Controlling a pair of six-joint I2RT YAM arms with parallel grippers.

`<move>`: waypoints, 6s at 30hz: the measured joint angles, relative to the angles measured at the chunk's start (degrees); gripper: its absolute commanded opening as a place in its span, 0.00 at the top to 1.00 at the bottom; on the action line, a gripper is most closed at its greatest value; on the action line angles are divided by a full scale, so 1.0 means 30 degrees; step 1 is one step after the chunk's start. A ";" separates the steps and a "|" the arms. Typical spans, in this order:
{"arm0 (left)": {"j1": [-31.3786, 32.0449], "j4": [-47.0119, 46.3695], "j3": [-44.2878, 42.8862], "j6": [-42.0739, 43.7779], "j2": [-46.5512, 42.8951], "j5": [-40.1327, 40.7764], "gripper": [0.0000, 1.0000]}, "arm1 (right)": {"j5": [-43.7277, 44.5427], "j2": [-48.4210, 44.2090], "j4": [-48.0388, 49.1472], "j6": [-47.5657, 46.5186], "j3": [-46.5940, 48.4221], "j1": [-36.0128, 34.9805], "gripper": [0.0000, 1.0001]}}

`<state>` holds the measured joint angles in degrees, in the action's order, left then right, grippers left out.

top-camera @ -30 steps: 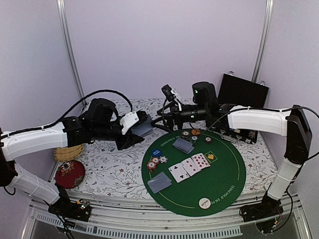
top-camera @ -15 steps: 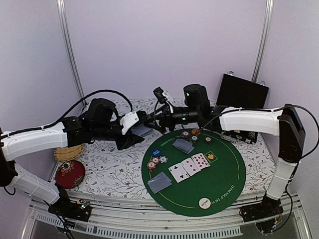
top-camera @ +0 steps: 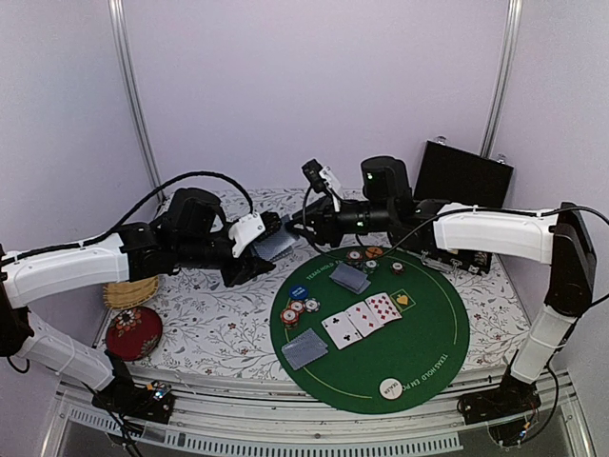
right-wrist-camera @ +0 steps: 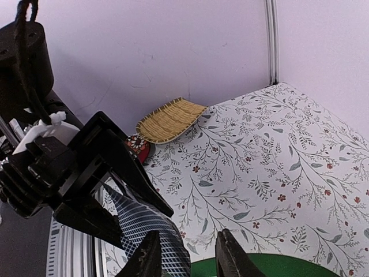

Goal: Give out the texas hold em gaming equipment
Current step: Adjust the poker card at the face-down deck piles, then pick up the poker card from the face-down deck piles, then place the poker card in the community card area.

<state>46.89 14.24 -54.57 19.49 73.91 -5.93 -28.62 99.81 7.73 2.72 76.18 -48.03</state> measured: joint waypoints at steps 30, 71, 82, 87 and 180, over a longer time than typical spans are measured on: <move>0.0015 0.0000 0.0000 0.0000 0.0000 0.0029 0.55 | -0.1049 0.1202 -0.1056 0.0109 0.1107 -0.0284 0.37; 0.0029 0.0080 0.0000 0.0000 0.0000 -0.0022 0.55 | 0.0772 -0.0736 -0.2907 -0.1355 0.0313 -0.0364 0.67; 0.0029 0.0044 0.0000 0.0000 0.0000 -0.0029 0.55 | 0.0117 0.0248 -0.3351 -0.1719 0.1545 -0.0321 0.48; 0.0029 0.0044 0.0000 0.0000 0.0000 -0.0022 0.55 | -0.0219 0.0809 -0.3453 -0.1727 0.1909 -0.0306 0.73; 0.0350 0.0029 0.0000 0.0000 -0.0007 0.0146 0.55 | 0.9595 -0.5858 1.0083 3.3973 -2.1260 0.4991 0.53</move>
<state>47.94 14.33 -54.57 19.49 73.89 -5.50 0.16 82.24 37.98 104.64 12.40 -33.06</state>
